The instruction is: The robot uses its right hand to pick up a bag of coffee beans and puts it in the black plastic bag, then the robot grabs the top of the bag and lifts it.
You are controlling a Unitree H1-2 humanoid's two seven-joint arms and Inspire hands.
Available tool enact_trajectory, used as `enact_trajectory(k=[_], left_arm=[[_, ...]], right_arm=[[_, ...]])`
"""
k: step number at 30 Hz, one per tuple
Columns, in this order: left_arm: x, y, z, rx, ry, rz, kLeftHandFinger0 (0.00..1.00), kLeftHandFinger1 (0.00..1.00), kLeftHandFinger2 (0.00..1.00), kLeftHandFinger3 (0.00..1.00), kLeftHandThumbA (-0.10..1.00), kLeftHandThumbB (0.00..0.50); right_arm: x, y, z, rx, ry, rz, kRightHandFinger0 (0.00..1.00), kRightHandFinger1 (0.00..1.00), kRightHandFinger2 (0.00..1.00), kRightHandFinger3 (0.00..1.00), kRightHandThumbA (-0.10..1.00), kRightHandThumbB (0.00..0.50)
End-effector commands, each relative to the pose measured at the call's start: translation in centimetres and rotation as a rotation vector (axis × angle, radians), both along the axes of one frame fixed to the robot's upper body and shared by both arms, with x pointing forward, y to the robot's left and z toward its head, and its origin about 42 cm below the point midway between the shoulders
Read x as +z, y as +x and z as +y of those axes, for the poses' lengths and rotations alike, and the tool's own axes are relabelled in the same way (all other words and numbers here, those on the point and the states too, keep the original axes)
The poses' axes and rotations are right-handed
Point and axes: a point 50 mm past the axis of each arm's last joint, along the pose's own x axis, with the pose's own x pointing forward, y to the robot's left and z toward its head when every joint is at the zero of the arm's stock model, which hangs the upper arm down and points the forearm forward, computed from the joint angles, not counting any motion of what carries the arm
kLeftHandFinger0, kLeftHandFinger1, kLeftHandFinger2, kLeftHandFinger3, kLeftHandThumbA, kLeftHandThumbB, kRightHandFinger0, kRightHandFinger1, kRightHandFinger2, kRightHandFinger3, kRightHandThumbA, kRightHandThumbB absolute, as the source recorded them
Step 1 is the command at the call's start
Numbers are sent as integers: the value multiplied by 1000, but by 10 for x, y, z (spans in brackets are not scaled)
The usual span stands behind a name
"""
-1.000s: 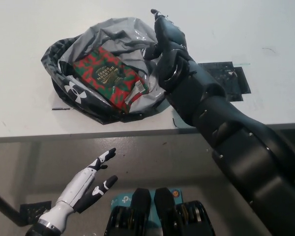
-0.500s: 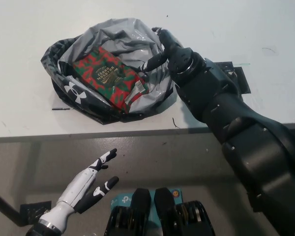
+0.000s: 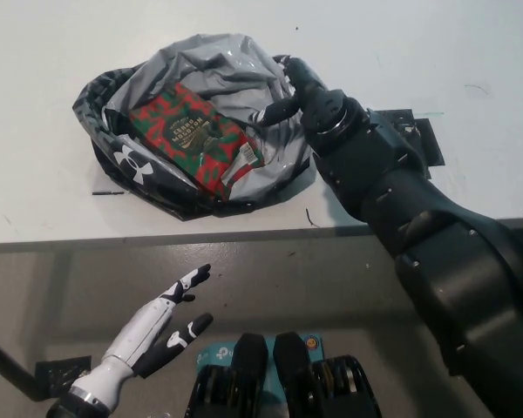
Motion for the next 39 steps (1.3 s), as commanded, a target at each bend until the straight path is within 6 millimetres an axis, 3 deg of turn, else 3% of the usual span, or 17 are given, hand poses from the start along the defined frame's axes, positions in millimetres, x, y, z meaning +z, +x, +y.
enact_trajectory(k=[1,8,12,18,19,23,27,28,29,30,31,32,33,34,35,37,39], left_arm=[[14,7,3,-15,22,-39,916,1000,1000,1000,1000,282],[15,8,3,-17,26,-46,916,1000,1000,1000,985,276],[16,9,4,-13,25,-41,912,1000,1000,1000,973,285],[17,8,4,-13,30,-37,902,995,1000,1000,966,299],[17,9,4,-14,31,-39,901,993,1000,1000,963,299],[16,8,4,-14,21,-38,894,988,1000,1000,931,288],[17,9,5,-4,16,-32,906,1000,1000,1000,926,297],[17,9,5,-3,15,-33,907,1000,1000,1000,926,295],[17,9,4,-4,13,-35,908,1000,1000,1000,926,294],[17,9,3,-4,13,-36,908,1000,1000,1000,926,294],[18,10,2,-2,20,-41,904,1000,1000,1000,950,306],[18,10,2,-1,21,-41,903,1000,1000,1000,965,311],[18,10,2,-1,21,-39,903,1000,1000,1000,969,311],[18,10,2,-1,19,-37,903,1000,1000,1000,970,311],[18,9,1,-1,20,-35,906,1000,1000,1000,970,305],[18,9,0,-4,18,-34,909,1000,1000,1000,967,301],[18,9,0,-7,22,-37,909,1000,1000,1000,967,303]], right_arm=[[40,4,10,-72,-22,-231,86,170,291,393,236,176],[46,4,12,-82,-20,-257,4,63,196,329,244,214],[47,4,11,-79,-22,-271,44,104,220,347,245,216],[46,5,7,-81,-16,-267,5,50,165,306,262,221],[46,5,7,-78,-21,-264,41,101,235,412,277,218],[53,5,11,-68,-39,-274,54,111,274,475,284,219],[81,5,24,-54,9,-294,62,128,292,467,247,226],[87,5,27,-51,16,-295,73,152,329,534,219,225],[99,4,32,-40,34,-297,15,74,249,435,174,212],[104,4,34,-33,43,-300,15,74,249,435,174,212],[122,3,42,-4,83,-315,1,3,67,216,-7,188],[131,2,46,12,101,-325,0,25,80,247,-81,195],[146,-1,53,30,126,-333,0,9,87,540,-96,196],[153,-2,57,36,141,-330,0,7,93,647,-99,196],[157,-3,59,41,144,-330,3,33,109,498,-100,199],[169,-5,65,51,143,-339,175,220,247,428,-86,202],[173,-7,68,59,140,-347,157,205,238,364,-46,186]])
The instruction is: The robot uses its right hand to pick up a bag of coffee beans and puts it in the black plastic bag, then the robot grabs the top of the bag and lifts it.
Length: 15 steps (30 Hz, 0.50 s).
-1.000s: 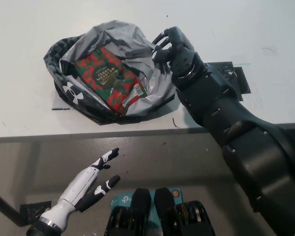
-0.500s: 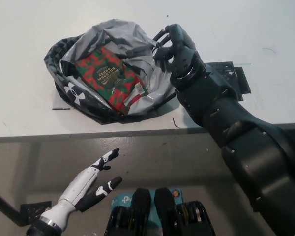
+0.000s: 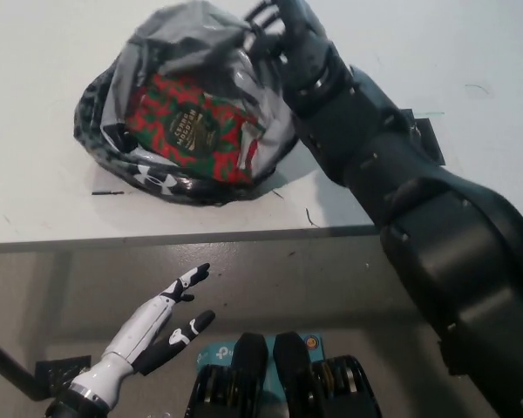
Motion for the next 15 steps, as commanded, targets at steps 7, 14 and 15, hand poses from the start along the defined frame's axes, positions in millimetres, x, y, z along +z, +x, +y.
enact_trajectory(k=[7,14,15], left_arm=[[21,8,-1,-24,13,-60,908,1000,1000,1000,953,297],[23,10,-1,-31,22,-67,883,970,1000,1000,948,288],[23,10,-1,-31,22,-68,880,964,1000,1000,948,292]], right_arm=[[82,-8,30,81,13,-145,0,1,42,351,-100,177],[66,-1,12,51,37,-100,19,79,124,450,-100,182],[65,-1,11,50,35,-98,1,65,113,380,-100,178]])
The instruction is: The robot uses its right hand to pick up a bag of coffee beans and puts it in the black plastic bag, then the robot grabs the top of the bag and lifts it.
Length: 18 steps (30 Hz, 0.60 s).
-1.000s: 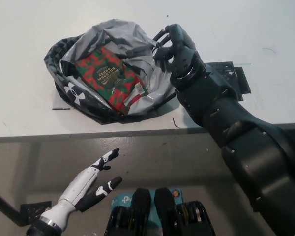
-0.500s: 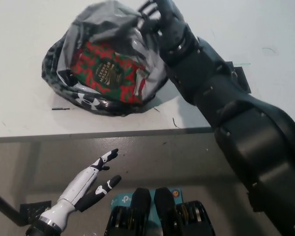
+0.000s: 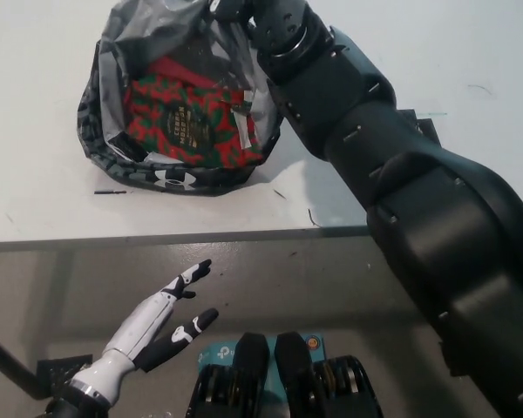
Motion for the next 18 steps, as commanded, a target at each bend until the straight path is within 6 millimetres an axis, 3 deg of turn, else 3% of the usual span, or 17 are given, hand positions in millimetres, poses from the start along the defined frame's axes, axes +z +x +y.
enact_trajectory(k=[1,4,5,7,10,14,18], left_arm=[[16,8,1,-24,16,-53,879,963,1000,1000,948,293],[14,8,0,-21,15,-64,860,930,1000,1000,945,300],[14,8,0,-21,15,-65,860,930,1000,1000,945,300],[14,7,0,-23,28,-74,839,905,1000,1000,955,290],[14,8,-1,-25,29,-79,836,901,1000,1000,956,293],[14,8,-1,-24,28,-66,844,897,1000,1000,949,298],[9,2,-3,-28,21,-56,828,880,1000,1000,938,286]], right_arm=[[40,2,-3,7,18,-81,0,57,111,357,-100,179],[32,5,-11,-18,11,-58,0,112,277,470,-100,181],[32,5,-11,-20,11,-56,0,112,277,470,-100,181],[28,6,-13,-20,15,-51,0,184,428,354,-100,179],[30,5,-13,-26,12,-44,0,255,600,360,-100,170],[35,5,-10,-10,42,-58,0,293,686,424,-100,156],[29,5,-10,-7,31,-61,0,330,722,282,-100,153]])
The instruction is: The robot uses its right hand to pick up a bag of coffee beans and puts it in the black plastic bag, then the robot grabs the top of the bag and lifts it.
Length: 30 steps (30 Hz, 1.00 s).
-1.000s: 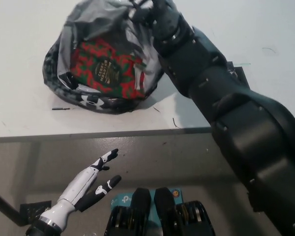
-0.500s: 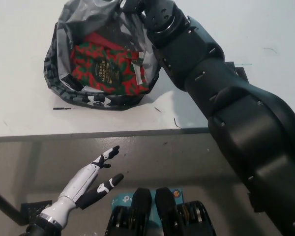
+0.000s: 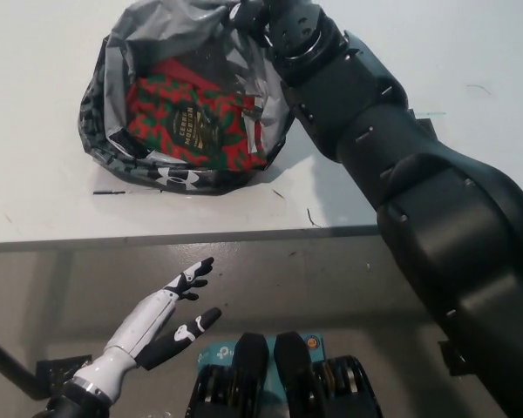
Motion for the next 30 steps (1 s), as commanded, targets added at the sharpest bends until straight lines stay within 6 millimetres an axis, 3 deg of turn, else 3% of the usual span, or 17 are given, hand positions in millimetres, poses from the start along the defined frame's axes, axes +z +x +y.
enact_trajectory(k=[1,2,4,6,7,10,12,13,14,17,19,20,22,23,24,28,30], left_arm=[[6,-2,-2,-24,8,-43,825,878,1000,1000,938,285],[6,-2,-2,-26,12,-50,810,867,1000,1000,942,275],[5,-3,-2,-26,11,-52,795,859,998,1000,944,279],[5,-2,-3,-18,12,-46,812,864,986,1000,929,263],[6,-1,-3,-18,16,-45,817,870,990,1000,931,263],[8,-2,-2,-16,22,-48,819,871,990,1000,931,255],[7,-4,-2,-17,10,-43,822,868,981,1000,917,247],[6,-4,-2,-16,8,-42,822,868,981,1000,917,247],[4,-5,0,-14,7,-37,819,867,980,1000,914,258],[2,-8,0,-14,12,-33,801,850,963,1000,912,258],[1,-7,-1,-15,11,-32,799,848,962,1000,913,259],[-1,-10,-2,-14,8,-29,790,838,950,1000,918,258],[-1,-12,0,-10,13,-23,789,834,938,1000,943,261],[0,-11,0,-10,15,-26,789,834,938,1000,943,261],[1,-9,1,-8,21,-27,782,824,931,1000,947,257],[2,-9,1,-10,38,-32,789,822,923,1000,973,251],[-1,-13,0,-8,36,-30,779,813,916,1000,979,254]], right_arm=[[32,0,2,19,22,-83,0,340,722,311,-100,153],[31,0,3,16,17,-81,0,350,707,336,-100,154],[28,0,2,3,10,-68,37,377,730,640,-100,162],[26,2,-2,0,6,-78,29,356,686,423,-100,162],[26,2,-2,-2,7,-77,32,363,692,406,-100,158],[23,3,-5,-8,-14,-68,64,402,731,507,-100,164],[12,3,-7,-17,-120,-79,61,330,556,508,-83,171],[10,3,-8,-19,-144,-82,61,330,556,508,-83,171],[-20,2,-12,-31,-262,-82,2,178,377,671,-83,178],[-67,-2,-23,-23,-354,-25,127,277,430,753,-60,199],[-80,-3,-27,-21,-367,-1,112,241,396,803,-59,208],[-100,-7,-31,-19,-369,36,198,299,434,853,-22,196],[-105,-8,-31,-11,-372,46,77,145,300,779,3,187],[-102,-7,-31,-10,-372,42,77,145,300,779,3,187],[-94,-5,-30,-8,-367,28,187,273,389,717,20,199],[-82,-3,-28,9,-386,12,26,123,258,653,-25,178],[-86,-5,-24,31,-400,20,80,178,288,657,-13,162]])
